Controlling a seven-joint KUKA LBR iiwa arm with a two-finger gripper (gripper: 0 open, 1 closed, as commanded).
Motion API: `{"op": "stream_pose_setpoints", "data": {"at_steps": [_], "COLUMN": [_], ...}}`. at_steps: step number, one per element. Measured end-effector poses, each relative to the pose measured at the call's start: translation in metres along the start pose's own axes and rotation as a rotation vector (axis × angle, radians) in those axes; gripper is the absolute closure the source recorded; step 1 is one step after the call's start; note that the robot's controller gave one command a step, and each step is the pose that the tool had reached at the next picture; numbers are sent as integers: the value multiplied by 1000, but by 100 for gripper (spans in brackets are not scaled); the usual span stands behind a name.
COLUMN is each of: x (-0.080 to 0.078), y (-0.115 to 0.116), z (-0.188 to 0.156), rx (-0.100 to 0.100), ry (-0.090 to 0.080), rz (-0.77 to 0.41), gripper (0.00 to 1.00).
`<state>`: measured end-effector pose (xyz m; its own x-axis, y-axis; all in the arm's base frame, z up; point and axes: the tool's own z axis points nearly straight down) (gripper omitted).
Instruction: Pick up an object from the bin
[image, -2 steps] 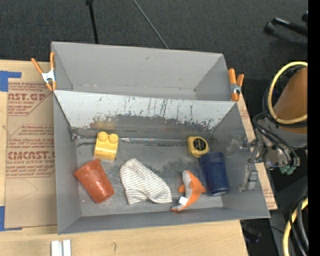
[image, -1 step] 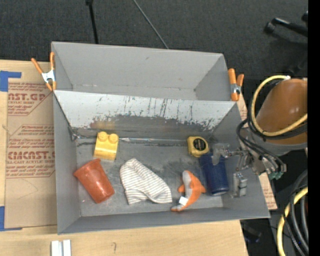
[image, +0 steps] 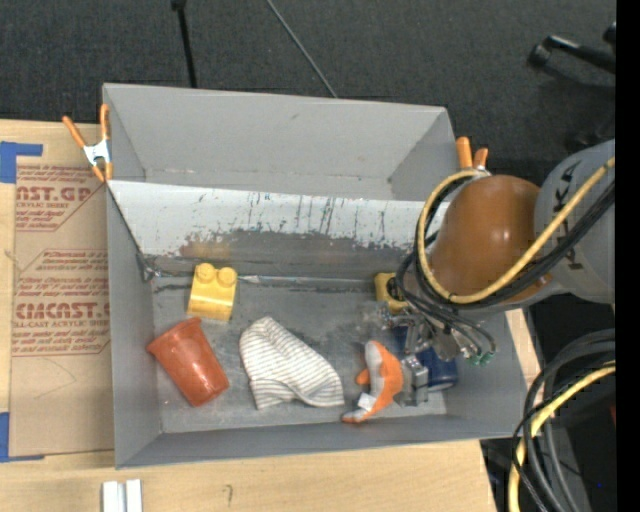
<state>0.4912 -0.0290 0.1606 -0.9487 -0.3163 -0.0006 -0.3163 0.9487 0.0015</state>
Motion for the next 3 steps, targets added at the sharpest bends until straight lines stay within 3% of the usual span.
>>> {"op": "stream_pose_setpoints", "data": {"at_steps": [1,2,3], "x": [-5,-25,-21], "y": [45,67,87], "z": [14,95,91], "rx": [1,1,0], "ry": [0,1,1], "rz": [10,-108,47], "gripper": [0,0,100]}}
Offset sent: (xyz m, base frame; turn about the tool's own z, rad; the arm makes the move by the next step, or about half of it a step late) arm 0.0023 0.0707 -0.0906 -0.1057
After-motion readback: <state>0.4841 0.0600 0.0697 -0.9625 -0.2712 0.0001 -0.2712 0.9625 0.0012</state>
